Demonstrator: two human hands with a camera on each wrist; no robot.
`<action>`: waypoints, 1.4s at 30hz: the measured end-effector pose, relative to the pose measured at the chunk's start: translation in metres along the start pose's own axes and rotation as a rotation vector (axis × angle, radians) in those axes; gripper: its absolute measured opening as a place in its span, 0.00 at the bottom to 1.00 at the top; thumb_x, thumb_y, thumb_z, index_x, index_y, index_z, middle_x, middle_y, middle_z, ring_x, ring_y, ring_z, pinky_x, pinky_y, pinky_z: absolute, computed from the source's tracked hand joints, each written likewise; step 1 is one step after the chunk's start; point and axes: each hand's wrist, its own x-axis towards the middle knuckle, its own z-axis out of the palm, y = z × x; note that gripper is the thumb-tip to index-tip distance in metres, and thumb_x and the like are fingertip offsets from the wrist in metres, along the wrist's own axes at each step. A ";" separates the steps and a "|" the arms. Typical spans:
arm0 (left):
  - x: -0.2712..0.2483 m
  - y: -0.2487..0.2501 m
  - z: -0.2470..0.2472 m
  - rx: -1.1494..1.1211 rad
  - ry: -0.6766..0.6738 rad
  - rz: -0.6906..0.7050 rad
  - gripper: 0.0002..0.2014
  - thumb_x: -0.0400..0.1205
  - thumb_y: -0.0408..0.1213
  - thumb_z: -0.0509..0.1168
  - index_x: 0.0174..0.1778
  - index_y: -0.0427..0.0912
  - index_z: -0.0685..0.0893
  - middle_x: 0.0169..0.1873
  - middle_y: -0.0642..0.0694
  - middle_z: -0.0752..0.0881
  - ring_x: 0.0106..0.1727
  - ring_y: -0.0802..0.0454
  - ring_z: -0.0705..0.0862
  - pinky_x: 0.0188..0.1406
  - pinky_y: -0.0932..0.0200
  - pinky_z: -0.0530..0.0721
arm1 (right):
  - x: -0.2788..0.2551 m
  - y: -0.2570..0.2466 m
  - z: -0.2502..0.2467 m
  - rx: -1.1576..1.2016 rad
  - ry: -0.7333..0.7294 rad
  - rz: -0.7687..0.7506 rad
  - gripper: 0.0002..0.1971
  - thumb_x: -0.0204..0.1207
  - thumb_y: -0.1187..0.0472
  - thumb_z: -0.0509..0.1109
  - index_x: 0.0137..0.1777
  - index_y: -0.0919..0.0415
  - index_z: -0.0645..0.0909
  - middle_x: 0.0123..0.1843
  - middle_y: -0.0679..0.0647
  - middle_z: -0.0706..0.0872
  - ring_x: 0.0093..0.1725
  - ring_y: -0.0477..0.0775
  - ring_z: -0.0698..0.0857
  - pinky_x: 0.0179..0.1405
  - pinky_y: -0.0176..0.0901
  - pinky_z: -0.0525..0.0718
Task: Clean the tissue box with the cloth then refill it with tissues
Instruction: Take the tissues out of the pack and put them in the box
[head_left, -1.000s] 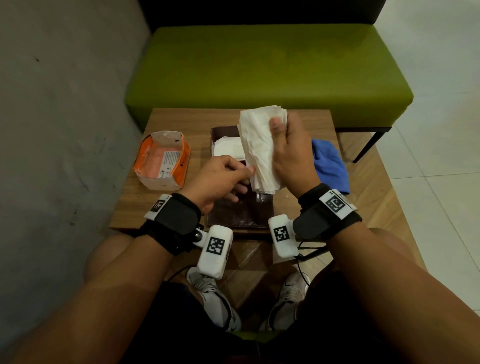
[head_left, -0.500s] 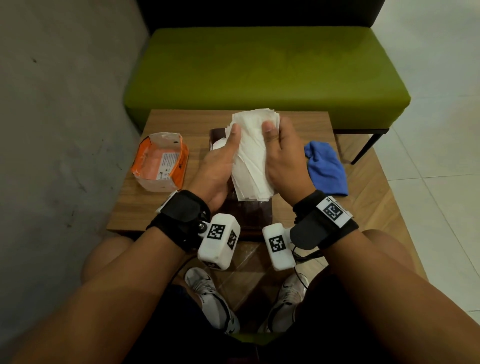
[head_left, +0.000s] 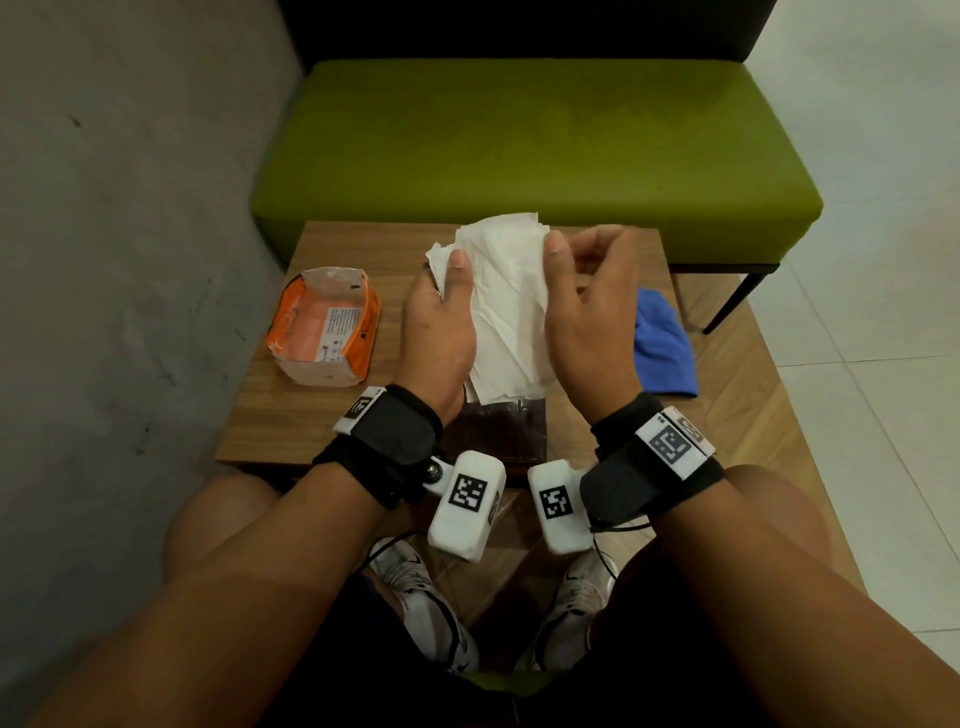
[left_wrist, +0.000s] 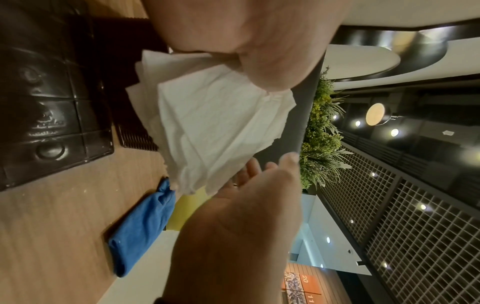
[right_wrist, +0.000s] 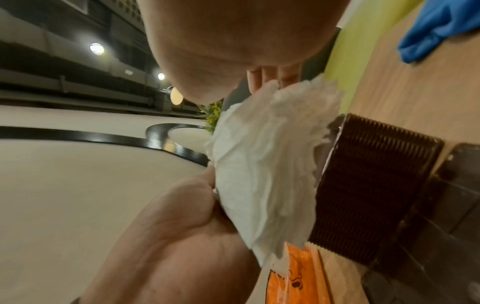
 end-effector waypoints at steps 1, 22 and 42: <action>0.001 -0.001 -0.001 0.012 -0.001 0.017 0.25 0.91 0.57 0.61 0.73 0.42 0.85 0.63 0.43 0.94 0.67 0.44 0.93 0.72 0.33 0.89 | -0.001 -0.001 0.000 -0.059 -0.044 -0.059 0.14 0.88 0.49 0.71 0.56 0.60 0.77 0.55 0.57 0.82 0.55 0.54 0.82 0.55 0.41 0.82; -0.012 0.004 -0.002 -0.141 -0.057 -0.090 0.19 0.97 0.44 0.60 0.75 0.33 0.84 0.63 0.35 0.94 0.65 0.37 0.94 0.67 0.37 0.93 | 0.004 0.005 0.002 -0.105 -0.271 0.049 0.15 0.85 0.46 0.75 0.47 0.55 0.77 0.46 0.48 0.82 0.46 0.47 0.79 0.47 0.42 0.77; -0.012 0.002 0.002 -0.278 0.015 -0.184 0.21 0.95 0.48 0.63 0.74 0.34 0.86 0.63 0.35 0.94 0.66 0.37 0.94 0.70 0.32 0.90 | 0.005 0.003 0.005 -0.007 -0.255 0.154 0.14 0.91 0.51 0.67 0.42 0.50 0.73 0.36 0.43 0.74 0.36 0.43 0.72 0.40 0.49 0.75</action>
